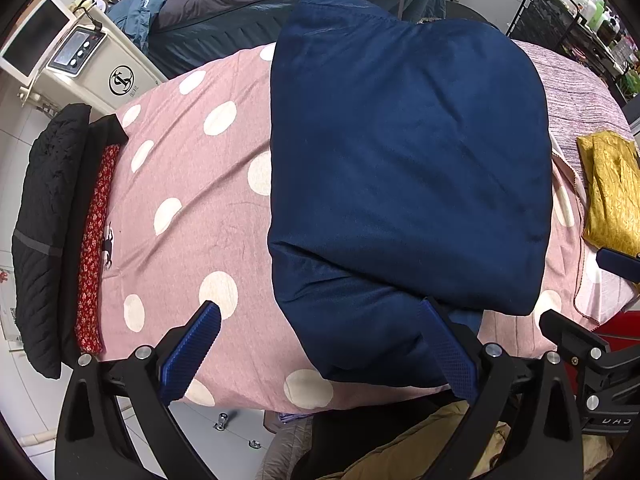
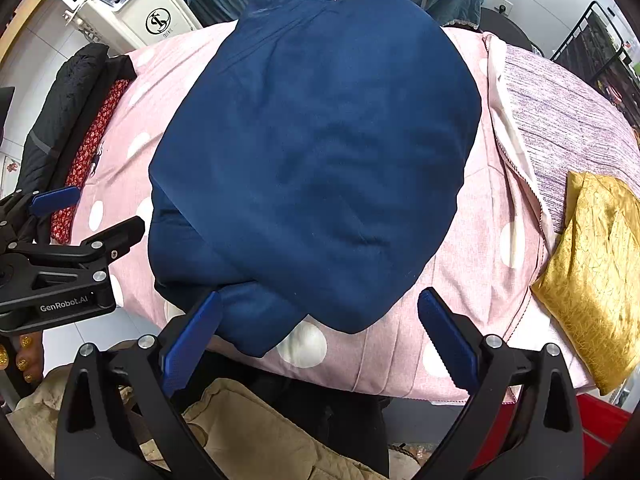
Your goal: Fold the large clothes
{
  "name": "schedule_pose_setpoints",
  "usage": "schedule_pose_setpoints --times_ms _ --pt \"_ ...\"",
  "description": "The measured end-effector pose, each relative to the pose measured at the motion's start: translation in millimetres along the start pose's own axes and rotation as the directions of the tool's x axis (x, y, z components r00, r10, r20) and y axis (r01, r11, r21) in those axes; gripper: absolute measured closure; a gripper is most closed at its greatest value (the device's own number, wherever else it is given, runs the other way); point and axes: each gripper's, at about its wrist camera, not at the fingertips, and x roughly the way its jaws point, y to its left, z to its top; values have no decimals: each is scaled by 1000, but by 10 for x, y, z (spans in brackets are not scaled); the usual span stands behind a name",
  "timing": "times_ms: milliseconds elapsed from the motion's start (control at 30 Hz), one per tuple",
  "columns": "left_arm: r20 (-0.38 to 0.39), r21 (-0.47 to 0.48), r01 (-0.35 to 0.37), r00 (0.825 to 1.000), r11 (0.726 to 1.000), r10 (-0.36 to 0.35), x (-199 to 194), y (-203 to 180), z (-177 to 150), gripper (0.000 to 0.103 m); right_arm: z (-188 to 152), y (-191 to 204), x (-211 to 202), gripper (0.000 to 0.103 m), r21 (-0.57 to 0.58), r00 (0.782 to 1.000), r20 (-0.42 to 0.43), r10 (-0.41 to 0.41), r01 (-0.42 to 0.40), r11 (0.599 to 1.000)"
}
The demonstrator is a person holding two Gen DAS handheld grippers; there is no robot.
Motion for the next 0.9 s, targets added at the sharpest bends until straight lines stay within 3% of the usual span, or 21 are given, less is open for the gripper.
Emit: schedule_pose_setpoints --times_ms 900 --pt "-16 -11 -5 1000 1000 5 17 -2 -20 6 -26 29 2 6 -9 1000 -7 2 -2 1000"
